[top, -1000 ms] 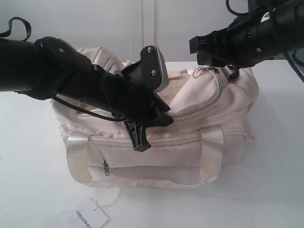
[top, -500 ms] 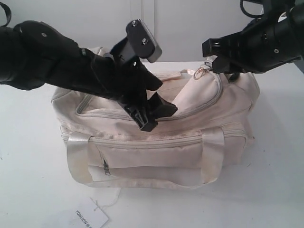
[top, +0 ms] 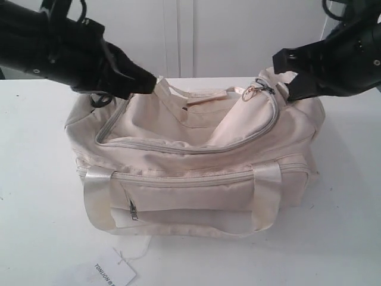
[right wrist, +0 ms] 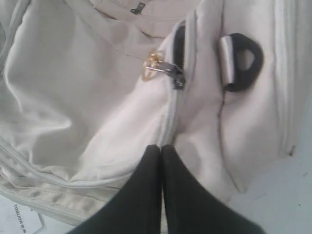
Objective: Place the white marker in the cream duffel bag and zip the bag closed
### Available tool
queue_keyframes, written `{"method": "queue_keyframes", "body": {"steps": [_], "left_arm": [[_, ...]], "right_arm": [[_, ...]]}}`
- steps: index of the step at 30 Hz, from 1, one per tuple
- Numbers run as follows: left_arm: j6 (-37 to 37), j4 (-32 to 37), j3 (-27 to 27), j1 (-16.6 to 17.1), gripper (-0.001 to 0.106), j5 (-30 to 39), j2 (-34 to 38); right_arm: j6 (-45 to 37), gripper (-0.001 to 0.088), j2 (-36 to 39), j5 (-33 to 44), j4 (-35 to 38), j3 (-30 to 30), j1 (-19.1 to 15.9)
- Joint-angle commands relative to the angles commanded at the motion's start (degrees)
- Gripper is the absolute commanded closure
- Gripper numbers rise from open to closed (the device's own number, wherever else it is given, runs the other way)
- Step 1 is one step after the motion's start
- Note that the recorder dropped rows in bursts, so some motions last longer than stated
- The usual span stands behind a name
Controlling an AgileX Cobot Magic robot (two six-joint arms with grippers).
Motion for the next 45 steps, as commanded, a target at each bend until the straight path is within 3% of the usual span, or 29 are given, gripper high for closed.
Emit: {"method": "queue_keyframes", "body": {"steps": [4, 7, 15, 18, 25, 35, 40, 45], "left_arm": [[-21.78, 18.51, 0.10, 5.93, 0.105, 5.32, -2.80], [-31.58, 28.54, 0.10, 9.82, 0.105, 11.38, -4.30], [-35.91, 31.93, 0.10, 13.67, 0.105, 13.95, -5.11], [-40.54, 36.72, 0.10, 13.67, 0.105, 13.95, -5.11], [-41.85, 37.43, 0.19, 13.67, 0.105, 14.80, -5.11], [-47.33, 43.60, 0.52, 13.67, 0.105, 13.51, -5.11], [-47.82, 44.36, 5.72, 13.67, 0.105, 7.21, -6.50], [-47.66, 44.36, 16.32, 13.67, 0.105, -2.78, -9.77]], "right_arm": [[0.00, 0.0868, 0.00, 2.44, -1.42, 0.86, -5.80], [0.00, 0.0868, -1.46, 3.46, -2.53, 3.75, -9.76], [0.46, 0.0868, -6.72, 2.91, -8.90, 7.50, -11.83], [0.46, 0.0868, -8.24, 3.18, -9.18, 8.96, -11.83], [0.46, 0.0868, -12.74, 2.36, -10.65, 13.75, -11.83], [0.46, 0.0868, -28.30, -2.92, -11.50, 23.47, -11.83], [0.46, 0.0868, -38.53, -6.00, -12.08, 28.80, -11.83], [-0.09, 0.0868, -50.34, -12.40, -12.33, 35.95, -11.83]]}}
